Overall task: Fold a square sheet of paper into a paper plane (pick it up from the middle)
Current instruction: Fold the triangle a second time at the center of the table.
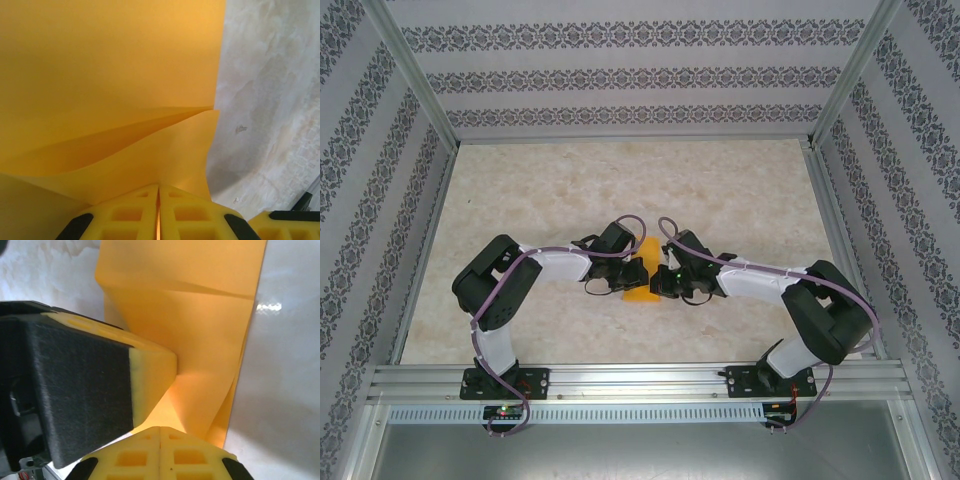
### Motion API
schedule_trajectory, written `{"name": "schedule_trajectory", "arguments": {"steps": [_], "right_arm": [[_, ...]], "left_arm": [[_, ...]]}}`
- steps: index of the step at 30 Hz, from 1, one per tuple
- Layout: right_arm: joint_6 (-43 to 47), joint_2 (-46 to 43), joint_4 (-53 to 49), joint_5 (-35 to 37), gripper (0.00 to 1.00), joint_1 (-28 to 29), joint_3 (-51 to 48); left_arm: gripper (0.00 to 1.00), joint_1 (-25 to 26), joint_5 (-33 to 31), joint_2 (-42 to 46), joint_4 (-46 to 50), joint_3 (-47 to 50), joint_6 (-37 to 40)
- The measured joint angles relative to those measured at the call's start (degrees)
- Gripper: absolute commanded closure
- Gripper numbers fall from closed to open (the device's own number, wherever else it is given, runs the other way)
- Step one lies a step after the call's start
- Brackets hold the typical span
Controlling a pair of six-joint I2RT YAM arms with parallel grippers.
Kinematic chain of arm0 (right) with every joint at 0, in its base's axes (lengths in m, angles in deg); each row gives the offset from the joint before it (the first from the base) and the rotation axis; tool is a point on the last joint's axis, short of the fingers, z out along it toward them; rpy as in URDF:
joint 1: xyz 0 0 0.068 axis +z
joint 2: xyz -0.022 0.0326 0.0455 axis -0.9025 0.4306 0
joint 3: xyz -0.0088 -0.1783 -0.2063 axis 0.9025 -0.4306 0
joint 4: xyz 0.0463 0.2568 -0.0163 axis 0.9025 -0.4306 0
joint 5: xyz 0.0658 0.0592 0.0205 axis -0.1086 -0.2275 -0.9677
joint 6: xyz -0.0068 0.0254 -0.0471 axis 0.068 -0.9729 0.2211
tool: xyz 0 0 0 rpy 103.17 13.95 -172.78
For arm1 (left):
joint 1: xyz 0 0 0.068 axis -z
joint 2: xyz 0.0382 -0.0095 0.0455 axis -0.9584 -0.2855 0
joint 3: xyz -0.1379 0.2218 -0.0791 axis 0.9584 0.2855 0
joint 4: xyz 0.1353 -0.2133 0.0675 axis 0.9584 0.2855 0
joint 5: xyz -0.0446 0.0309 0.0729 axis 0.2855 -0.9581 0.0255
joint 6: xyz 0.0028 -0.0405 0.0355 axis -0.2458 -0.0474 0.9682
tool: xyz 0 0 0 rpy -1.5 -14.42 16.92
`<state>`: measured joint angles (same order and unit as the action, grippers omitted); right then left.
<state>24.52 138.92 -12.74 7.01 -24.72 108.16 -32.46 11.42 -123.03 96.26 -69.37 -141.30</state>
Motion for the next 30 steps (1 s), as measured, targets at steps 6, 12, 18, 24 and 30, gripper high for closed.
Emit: {"name": "schedule_trajectory", "arguments": {"steps": [6,12,18,24,30], "right_arm": [[0.26,0.55,-1.01,0.04,0.95,0.00,-0.48],[0.52,1.25,-1.88,0.68,0.94,0.00,-0.48],[0.70,2.01,-2.58,1.51,0.94,0.00,-0.48],[0.76,0.70,-3.41,2.21,0.90,0.00,-0.48],[1.77,-1.68,-3.37,2.36,0.88,1.07,-0.48]], "left_arm": [[0.89,0.07,-0.28,0.00,0.02,0.00,-1.14],[0.89,0.09,-0.44,0.00,0.04,0.00,-1.97],[0.90,0.11,-0.61,0.04,0.15,0.00,-2.78],[0.90,0.11,-0.70,0.04,0.42,-0.17,-3.19],[0.90,0.13,-0.87,0.04,0.81,-0.39,-3.21]]}}
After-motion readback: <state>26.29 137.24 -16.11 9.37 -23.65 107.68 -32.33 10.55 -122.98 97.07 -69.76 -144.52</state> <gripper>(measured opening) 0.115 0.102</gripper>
